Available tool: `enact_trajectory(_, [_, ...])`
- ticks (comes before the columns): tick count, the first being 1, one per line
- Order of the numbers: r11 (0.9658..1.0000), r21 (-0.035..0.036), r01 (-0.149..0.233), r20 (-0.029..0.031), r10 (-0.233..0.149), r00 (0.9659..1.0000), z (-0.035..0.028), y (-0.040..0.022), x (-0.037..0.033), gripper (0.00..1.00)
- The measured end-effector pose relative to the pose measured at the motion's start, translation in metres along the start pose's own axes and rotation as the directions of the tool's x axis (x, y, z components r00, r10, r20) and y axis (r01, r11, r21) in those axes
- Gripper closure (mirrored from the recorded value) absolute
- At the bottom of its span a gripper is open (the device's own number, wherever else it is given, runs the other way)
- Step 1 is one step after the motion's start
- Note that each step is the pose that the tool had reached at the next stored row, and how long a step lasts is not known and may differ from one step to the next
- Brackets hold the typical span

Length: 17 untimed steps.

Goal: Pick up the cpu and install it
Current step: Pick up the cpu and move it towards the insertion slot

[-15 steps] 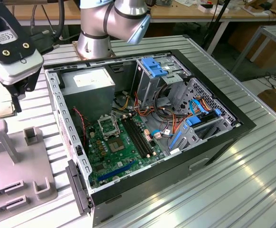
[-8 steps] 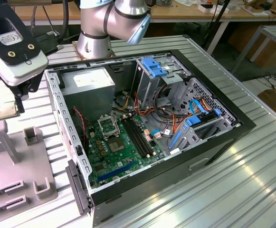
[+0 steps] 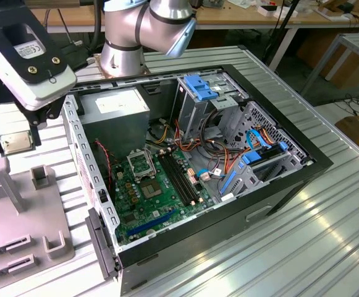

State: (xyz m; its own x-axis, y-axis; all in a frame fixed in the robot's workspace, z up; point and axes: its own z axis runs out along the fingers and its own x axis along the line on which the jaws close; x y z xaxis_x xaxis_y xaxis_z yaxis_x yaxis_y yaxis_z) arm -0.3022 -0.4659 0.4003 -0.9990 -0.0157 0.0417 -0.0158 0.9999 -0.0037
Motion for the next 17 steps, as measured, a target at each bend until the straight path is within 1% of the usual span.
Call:
enact_trajectory(12, [1.0000, 0.0000, 0.000, -0.0005, 0.000, 1.0000, -0.0007, -0.0023, -0.0161, 0.53])
enact_trajectory(17, [1.0000, 0.0000, 0.000, -0.0006, 0.000, 1.0000, -0.0009, -0.0040, -0.0210, 0.53])
